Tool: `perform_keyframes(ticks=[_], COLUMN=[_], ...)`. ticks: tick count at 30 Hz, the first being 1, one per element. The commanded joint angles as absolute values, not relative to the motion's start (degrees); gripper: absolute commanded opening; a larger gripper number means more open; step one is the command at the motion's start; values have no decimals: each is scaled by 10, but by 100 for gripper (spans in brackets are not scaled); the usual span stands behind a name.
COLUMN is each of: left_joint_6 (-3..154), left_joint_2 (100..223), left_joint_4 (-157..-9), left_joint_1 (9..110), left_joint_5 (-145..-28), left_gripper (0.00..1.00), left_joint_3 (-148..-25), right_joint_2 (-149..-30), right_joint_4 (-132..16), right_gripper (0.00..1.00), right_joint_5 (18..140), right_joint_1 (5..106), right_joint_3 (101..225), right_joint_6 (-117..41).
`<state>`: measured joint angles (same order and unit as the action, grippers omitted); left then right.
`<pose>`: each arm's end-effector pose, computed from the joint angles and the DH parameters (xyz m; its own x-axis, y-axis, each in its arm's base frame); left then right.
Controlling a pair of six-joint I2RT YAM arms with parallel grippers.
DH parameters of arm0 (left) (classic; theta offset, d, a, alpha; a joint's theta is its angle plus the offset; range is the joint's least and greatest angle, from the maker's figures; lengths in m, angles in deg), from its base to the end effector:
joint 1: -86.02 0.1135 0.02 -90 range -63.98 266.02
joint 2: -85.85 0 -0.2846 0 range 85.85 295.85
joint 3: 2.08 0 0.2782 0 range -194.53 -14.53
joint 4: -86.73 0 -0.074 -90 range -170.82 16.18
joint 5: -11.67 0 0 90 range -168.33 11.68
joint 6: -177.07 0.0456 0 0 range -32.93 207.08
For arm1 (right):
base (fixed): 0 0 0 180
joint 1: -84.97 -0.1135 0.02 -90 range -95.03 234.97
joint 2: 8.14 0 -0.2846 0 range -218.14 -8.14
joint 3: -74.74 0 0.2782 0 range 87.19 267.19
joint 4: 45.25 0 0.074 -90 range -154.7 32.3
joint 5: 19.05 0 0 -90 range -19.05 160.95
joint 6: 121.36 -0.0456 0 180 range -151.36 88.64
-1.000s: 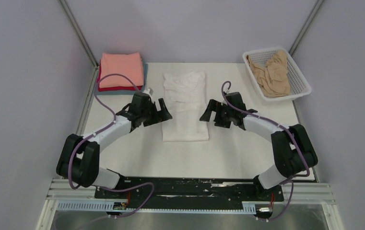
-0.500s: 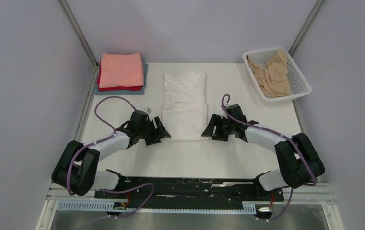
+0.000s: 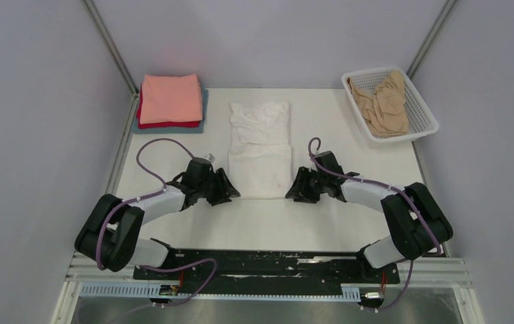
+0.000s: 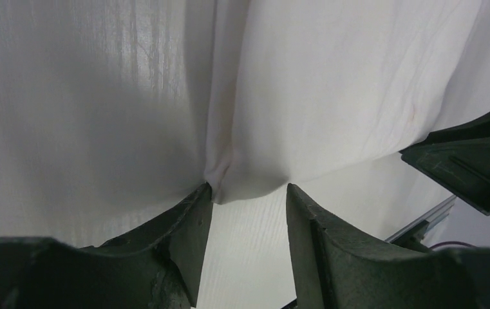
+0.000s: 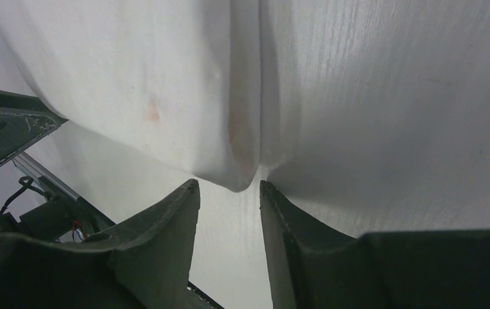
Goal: Fold and stack the t-shirts
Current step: Grab one side of the 2/3 rectangular tshirt with both arms, then fold the long partially folded tshirt into a neat square
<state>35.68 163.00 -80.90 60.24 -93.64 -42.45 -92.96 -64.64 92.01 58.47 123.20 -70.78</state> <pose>0.2259 -0.1225 0.1352 -0.8744 -0.4147 -0.2521 -0.1734 0.7522 -0.6357 0.2468 0.1414 0.1357 -0.9508 0.1881 -0.2462 0.0082 0.8097 0.5868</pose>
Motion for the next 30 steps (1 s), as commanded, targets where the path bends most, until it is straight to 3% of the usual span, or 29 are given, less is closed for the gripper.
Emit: perform_keyframes(ticks=[1,3,5,6,8,11,15,21,30], left_joint_6=[356,357,362,362,363,369,377,377,347], left_joint_2=[1679,1695,1706,1711,1714,1714,1702,1658,1438], left_joint_4=[-792,-800,-804,-803,-803,-802,-817,-831,-671], left_joint_1=[599,599,599,599,599,600,599,598,532], left_joint_5=[-891,-899,-903,-897,-883,-874,-873,-876,-869], left_gripper=[53,43,24,8,0,0,0,0,0], left_joint_3=[-430,-434,-438,-440,-443,-449,-440,-418,-355], right_joint_2=[-949,-956,-960,-962,-968,-978,-984,-969,-788], right_joint_4=[-625,-618,-607,-596,-587,-597,-596,-605,-719], right_gripper=[41,36,30,27,26,28,24,0,0], right_joint_5=[902,897,897,896,883,860,854,890,1064], right_joint_1=[580,579,579,578,577,578,578,577,535], right_joint_3=[1233,1232,1232,1230,1231,1242,1249,1238,1179], right_joint_6=[-714,-716,-718,-717,-714,-710,-706,-686,-637])
